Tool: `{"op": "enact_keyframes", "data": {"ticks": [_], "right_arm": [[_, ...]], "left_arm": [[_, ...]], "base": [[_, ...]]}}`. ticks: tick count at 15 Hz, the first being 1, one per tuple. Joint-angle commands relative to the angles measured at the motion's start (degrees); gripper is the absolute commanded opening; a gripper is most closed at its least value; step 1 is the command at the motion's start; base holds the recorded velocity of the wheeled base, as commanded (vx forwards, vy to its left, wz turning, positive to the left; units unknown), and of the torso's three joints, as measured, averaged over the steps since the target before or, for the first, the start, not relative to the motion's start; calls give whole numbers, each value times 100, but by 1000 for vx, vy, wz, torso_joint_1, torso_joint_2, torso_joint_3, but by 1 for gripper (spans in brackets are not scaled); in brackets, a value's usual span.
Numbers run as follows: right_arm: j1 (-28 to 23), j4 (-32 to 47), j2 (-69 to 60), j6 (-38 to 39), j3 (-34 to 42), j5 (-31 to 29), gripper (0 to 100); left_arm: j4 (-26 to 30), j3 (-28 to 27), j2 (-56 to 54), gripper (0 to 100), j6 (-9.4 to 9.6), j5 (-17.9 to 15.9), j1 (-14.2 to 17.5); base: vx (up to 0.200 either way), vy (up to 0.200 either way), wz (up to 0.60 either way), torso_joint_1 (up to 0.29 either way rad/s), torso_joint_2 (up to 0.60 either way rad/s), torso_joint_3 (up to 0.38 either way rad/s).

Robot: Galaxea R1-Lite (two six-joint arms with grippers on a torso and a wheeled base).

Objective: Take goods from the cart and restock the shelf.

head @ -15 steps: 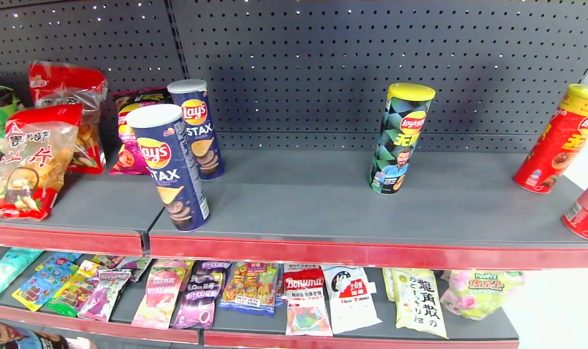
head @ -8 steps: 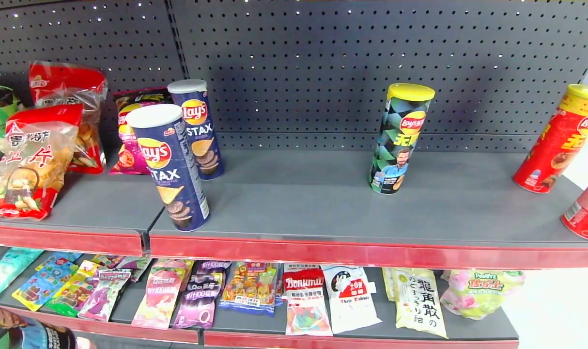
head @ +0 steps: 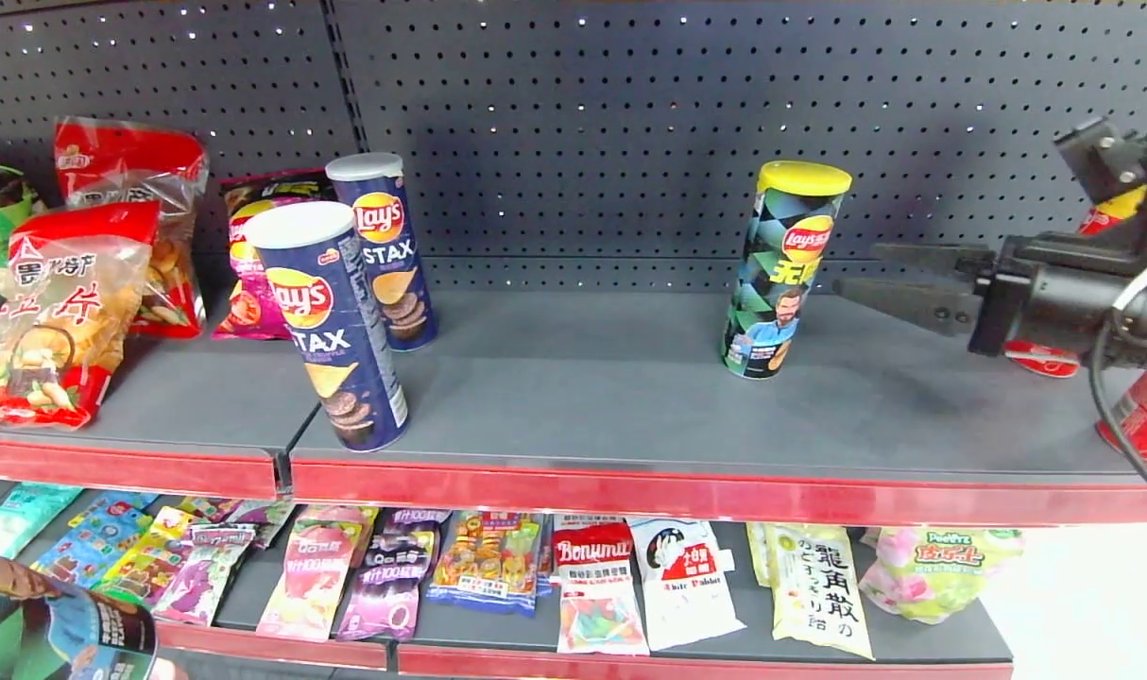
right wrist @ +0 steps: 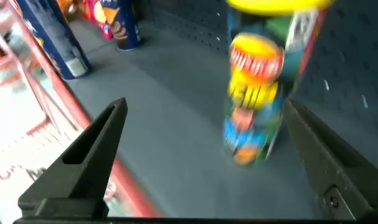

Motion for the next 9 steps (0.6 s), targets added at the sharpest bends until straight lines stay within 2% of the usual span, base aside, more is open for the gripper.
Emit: {"op": "enact_keyframes", "data": {"ticks": [1, 9], "right_arm": [[-103, -82, 1131, -216, -576, 339, 100], [-305, -82, 1694, -243, -1235, 427, 100]], "left_arm": [[-21, -53, 113, 0, 4, -24, 0], [-284, -79, 307, 0, 65, -121, 0]], "base": [[0, 0, 0, 0, 0, 0], [0, 0, 0, 0, 0, 0]]}}
